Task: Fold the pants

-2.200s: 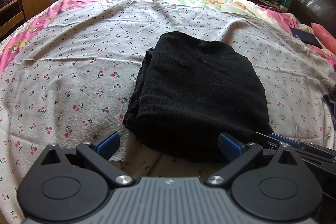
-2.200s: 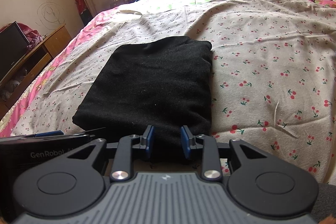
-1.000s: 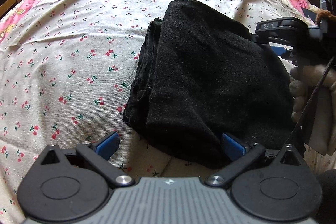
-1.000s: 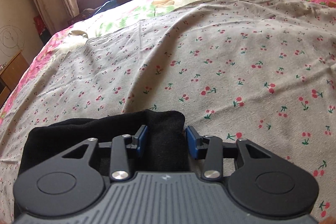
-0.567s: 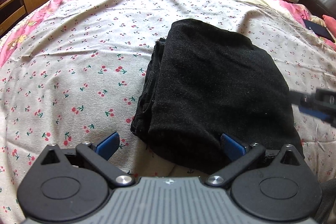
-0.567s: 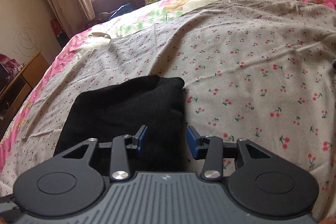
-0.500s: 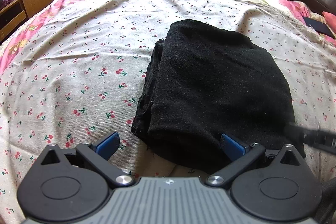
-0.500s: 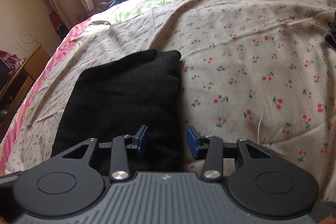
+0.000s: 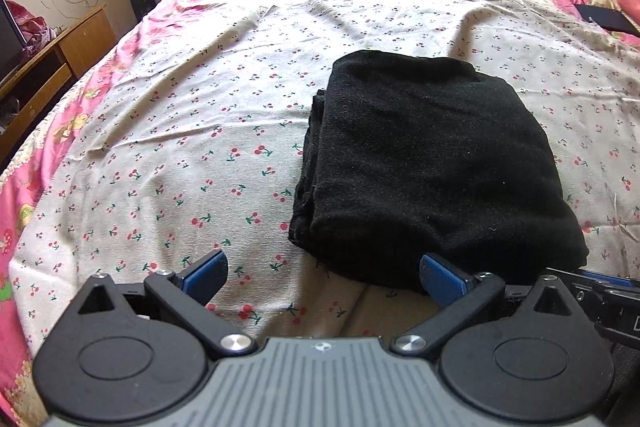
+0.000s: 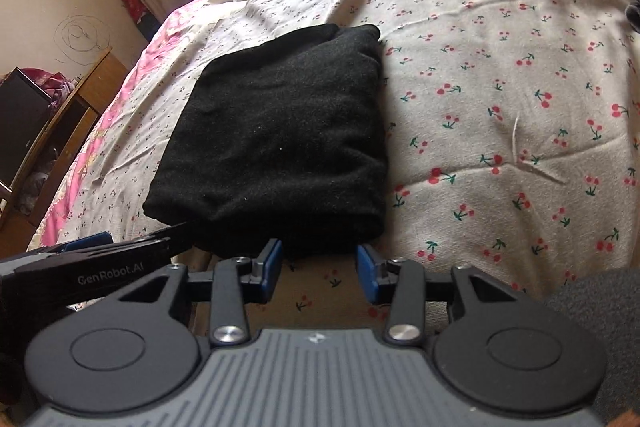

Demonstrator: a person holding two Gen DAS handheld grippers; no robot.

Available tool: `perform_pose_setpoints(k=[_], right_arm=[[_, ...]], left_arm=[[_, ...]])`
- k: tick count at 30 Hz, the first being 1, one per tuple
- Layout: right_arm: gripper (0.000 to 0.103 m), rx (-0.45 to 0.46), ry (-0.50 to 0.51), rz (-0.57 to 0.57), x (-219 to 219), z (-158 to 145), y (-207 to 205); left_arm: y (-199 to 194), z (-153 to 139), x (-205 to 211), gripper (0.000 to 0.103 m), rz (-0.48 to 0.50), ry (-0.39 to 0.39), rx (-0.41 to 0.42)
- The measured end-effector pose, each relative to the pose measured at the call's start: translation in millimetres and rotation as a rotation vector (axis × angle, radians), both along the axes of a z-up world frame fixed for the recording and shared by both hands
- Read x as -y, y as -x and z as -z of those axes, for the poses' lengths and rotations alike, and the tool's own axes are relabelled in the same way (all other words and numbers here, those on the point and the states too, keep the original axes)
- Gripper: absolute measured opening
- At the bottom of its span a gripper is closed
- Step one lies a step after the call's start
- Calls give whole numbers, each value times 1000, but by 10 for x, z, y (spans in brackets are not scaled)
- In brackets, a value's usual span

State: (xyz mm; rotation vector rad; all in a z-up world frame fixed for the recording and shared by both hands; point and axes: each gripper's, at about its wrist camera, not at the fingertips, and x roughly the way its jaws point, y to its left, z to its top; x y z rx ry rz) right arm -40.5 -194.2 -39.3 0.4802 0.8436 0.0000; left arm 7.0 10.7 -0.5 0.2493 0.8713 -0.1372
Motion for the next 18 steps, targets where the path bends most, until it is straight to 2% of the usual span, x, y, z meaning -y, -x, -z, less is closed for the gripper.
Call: perform_pose_setpoints(k=[3,6,10,13,18], right_arm=[[42,30,4,18,13,-32,50],[42,67,34,20,-36,-78,74],[42,82,78,-8,-192,-125,16],[43,127,134,-18,-298,-207,38],[44,124,159,-53,-434,-196,-19]], left_arm=[[12,-51,-113,103,-33,10,21],[-43,-17,-206,103,-57,43,-2],[-117,17,-344,103,-69,134,-62],[-152,8,-454,103,-107,208,-72],[-148,32,-403,103,-85,184,-53]])
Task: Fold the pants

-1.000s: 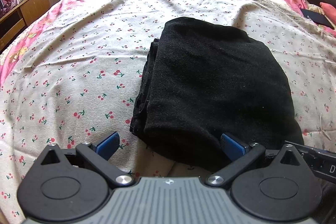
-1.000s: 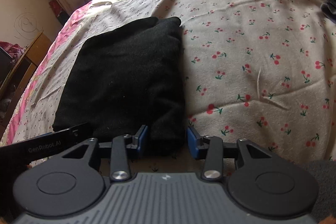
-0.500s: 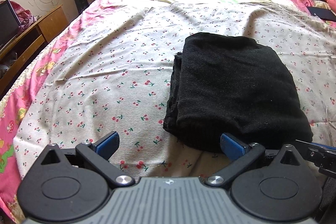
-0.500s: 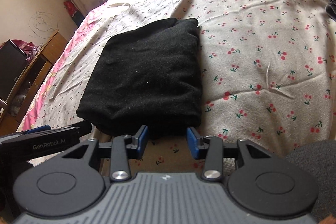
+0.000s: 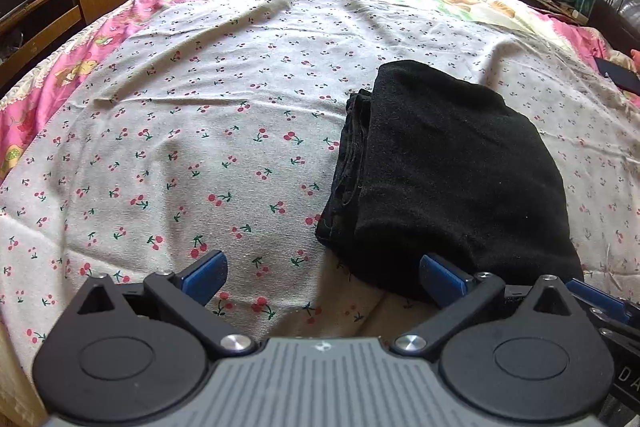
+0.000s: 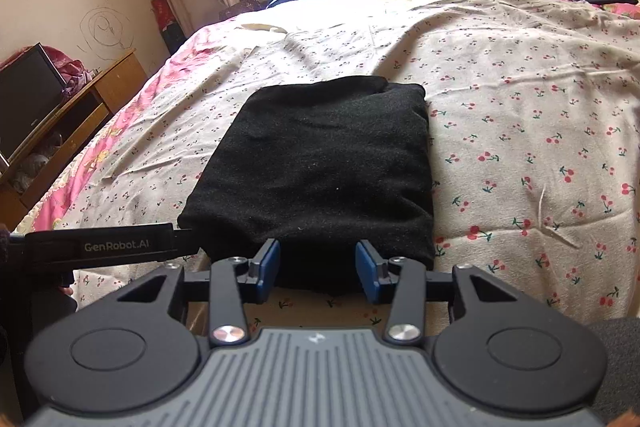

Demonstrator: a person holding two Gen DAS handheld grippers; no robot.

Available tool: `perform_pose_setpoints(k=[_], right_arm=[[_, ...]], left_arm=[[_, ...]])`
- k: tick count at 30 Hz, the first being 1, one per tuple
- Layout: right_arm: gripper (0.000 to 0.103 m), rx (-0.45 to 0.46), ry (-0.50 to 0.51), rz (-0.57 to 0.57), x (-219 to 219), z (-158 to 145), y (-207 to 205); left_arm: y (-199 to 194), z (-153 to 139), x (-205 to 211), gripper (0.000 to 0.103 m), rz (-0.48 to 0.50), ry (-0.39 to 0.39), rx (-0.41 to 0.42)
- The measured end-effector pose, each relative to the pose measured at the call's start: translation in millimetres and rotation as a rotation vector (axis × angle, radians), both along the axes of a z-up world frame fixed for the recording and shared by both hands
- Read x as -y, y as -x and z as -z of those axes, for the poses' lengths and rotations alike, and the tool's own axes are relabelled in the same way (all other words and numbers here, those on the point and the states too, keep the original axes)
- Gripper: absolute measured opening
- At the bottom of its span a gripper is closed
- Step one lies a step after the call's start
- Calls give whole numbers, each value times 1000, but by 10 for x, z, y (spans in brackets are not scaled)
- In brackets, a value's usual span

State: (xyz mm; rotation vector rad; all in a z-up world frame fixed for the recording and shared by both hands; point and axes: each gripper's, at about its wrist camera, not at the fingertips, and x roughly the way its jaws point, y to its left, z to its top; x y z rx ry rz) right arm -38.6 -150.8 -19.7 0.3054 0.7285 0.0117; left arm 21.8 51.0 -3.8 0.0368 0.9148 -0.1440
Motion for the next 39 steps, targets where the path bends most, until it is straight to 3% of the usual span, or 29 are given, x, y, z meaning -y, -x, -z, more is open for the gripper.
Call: perform_pose_setpoints(k=[4,9,14,18,39], right_arm=[[44,-6,0,-8,-70,7,-66],[43,21,22,19,-85,-22,-7],[44,-21,9,69,34,80,2],[44,-3,24,63,27,56,19],[44,-24,4,54,49,112,15]], left_arm=[[38,-43,45,103,14,-37,42],[17,0,62,103,9,-56,27],[121,20,240,103,66,-130,61],[193,22,331,103,96,-171,89],[176,34,324,103,106,-139,65]])
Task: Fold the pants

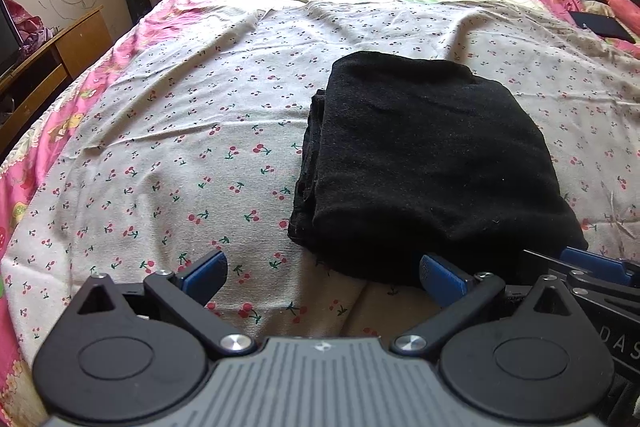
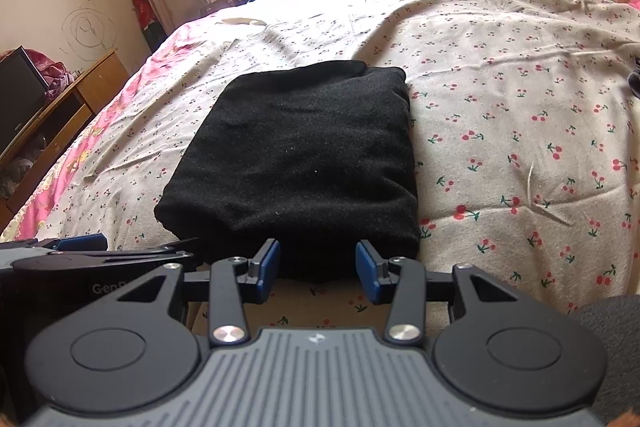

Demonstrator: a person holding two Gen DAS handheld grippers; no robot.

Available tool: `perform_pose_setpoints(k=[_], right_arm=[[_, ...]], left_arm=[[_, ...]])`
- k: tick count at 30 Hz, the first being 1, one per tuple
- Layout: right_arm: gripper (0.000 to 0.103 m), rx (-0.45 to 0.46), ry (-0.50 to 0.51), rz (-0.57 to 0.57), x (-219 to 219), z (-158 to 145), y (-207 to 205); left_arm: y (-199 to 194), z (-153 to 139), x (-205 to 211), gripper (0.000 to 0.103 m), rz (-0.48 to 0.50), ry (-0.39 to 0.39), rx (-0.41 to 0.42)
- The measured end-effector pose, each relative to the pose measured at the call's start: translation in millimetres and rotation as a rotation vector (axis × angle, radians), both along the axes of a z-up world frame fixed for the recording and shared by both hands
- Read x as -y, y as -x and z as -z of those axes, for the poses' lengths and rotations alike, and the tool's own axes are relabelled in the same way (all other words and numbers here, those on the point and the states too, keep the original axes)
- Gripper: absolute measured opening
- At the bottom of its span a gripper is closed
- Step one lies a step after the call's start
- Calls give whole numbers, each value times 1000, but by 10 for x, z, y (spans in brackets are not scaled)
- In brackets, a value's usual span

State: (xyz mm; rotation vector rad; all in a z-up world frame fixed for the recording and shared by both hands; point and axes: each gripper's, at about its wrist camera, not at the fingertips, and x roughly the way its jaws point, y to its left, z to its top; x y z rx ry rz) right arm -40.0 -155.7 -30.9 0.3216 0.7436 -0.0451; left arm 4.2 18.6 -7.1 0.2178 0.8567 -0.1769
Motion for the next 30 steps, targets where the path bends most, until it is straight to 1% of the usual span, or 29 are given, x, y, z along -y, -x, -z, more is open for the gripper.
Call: perform_pose_setpoints(k=[20,30], right_arm=[[44,3,6,15,15,-1,19],[44,2,1,20,23,-2,22]], left_arm=[[5,-25,-34,103,-3,27,-3],[27,-37,-26,103,-7,20,11]])
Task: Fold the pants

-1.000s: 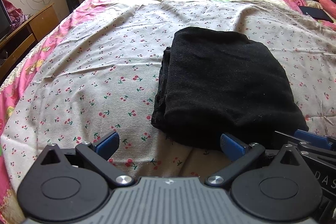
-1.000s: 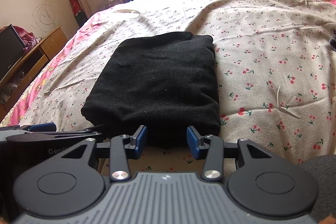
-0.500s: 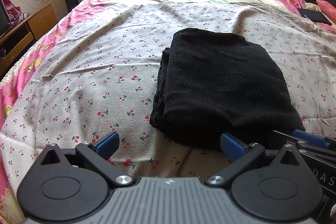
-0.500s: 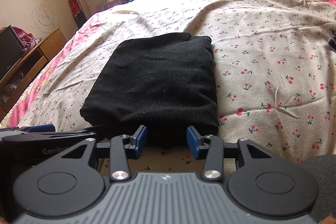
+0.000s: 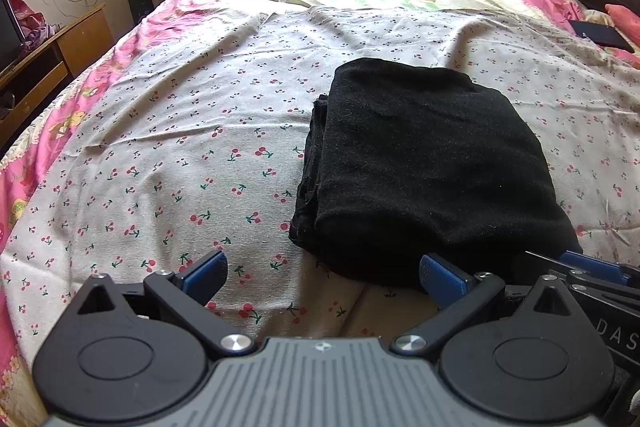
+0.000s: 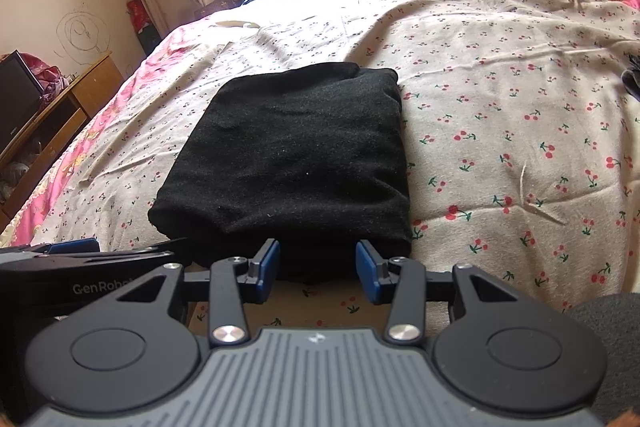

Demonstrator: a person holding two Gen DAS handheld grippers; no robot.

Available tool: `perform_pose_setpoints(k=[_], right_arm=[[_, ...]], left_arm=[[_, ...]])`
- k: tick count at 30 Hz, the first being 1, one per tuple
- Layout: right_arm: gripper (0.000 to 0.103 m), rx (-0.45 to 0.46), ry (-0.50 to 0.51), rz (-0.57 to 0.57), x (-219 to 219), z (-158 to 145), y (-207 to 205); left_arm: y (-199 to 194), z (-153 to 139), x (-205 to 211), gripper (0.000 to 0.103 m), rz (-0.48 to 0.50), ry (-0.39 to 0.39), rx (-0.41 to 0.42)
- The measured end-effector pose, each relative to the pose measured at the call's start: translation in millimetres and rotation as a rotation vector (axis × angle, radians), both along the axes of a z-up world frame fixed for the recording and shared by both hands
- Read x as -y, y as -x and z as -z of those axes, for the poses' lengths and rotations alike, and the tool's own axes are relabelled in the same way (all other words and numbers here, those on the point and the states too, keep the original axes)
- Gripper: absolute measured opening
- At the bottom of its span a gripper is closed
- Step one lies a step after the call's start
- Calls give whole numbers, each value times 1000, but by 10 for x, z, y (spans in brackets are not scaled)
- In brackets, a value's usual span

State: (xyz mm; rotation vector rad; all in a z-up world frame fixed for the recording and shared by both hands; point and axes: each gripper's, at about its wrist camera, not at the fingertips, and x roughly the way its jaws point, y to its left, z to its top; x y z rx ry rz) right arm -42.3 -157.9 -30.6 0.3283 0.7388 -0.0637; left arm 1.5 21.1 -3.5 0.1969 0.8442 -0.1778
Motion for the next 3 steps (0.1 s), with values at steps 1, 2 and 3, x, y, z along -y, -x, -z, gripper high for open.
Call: perform_pose_setpoints(k=[1,2,3], right_arm=[[44,0,0,0,0,0,1],[44,0,-1,0,1,0,2],[44,1,0,0,0,-1,1]], left_arm=[[2,-4,0,103,2,1,1],[5,-8,0,103,2,1,2],[7,-10,-2,103,0,1,5]])
